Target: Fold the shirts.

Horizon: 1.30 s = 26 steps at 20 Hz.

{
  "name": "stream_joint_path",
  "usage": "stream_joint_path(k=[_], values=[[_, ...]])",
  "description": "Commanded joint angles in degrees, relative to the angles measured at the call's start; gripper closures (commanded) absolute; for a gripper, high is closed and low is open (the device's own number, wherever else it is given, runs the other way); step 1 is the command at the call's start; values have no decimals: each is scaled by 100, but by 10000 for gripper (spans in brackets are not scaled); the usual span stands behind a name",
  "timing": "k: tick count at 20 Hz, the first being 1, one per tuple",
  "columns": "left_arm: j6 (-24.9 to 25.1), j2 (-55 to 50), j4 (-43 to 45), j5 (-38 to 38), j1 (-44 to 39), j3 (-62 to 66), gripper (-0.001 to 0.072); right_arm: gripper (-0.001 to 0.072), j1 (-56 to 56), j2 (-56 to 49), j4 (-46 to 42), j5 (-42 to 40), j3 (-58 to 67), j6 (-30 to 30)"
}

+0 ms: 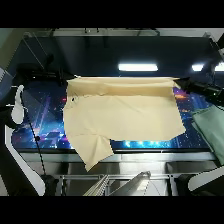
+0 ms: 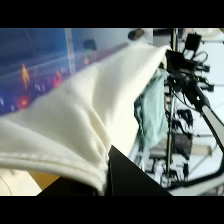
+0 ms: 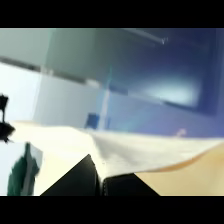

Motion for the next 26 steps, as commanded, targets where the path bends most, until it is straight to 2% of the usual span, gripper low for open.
stream_joint_path(k=[1, 3, 8, 11, 12, 13, 14, 15, 16, 17, 20, 24, 26], values=[[-367, 114, 485, 616, -98, -15, 689, 691, -7, -20, -1296, 387, 2, 452], [-586, 229, 1237, 664, -205, -15, 688, 691, -7, -22, -1744, 407, -20, 612], [-1276, 245, 2420, 892, -271, -15, 688, 691, -37, -22, -2706, 229, -20, 1016], [-1311, 245, 2494, 896, -289, -15, 688, 689, -35, -22, -2769, 177, -20, 1014], [-1325, 245, 2500, 922, -313, -15, 687, 638, -35, -22, -2723, 186, -20, 1014], [-1344, 245, 2500, 994, -315, -15, 685, 493, -35, -22, -2706, 186, -17, 1097], [-1443, 245, 2498, 1054, -332, -13, 611, 455, -37, -15, -2712, 203, -17, 1132], [-1526, 245, 2498, 1139, -339, -13, 365, 455, -68, 11, -2763, 216, -17, 1191], [-1589, 245, 2498, 1228, -337, -13, 158, 455, -96, 74, -2833, 214, -15, 1268], [-1744, 247, 2490, 1246, -308, -13, -13, 454, -140, 186, -2931, 214, -15, 1344], [-2184, 341, 2430, 1255, -190, -15, -6, 455, -291, 732, -3237, 229, -15, 1587], [-2208, 883, 2618, 1261, -28, -15, -6, 455, -503, 1572, -3895, 321, -20, 2063], [-2212, 1388, 3169, 1261, 122, -144, -6, 455, -586, 1904, -4321, 483, -81, 2393]])
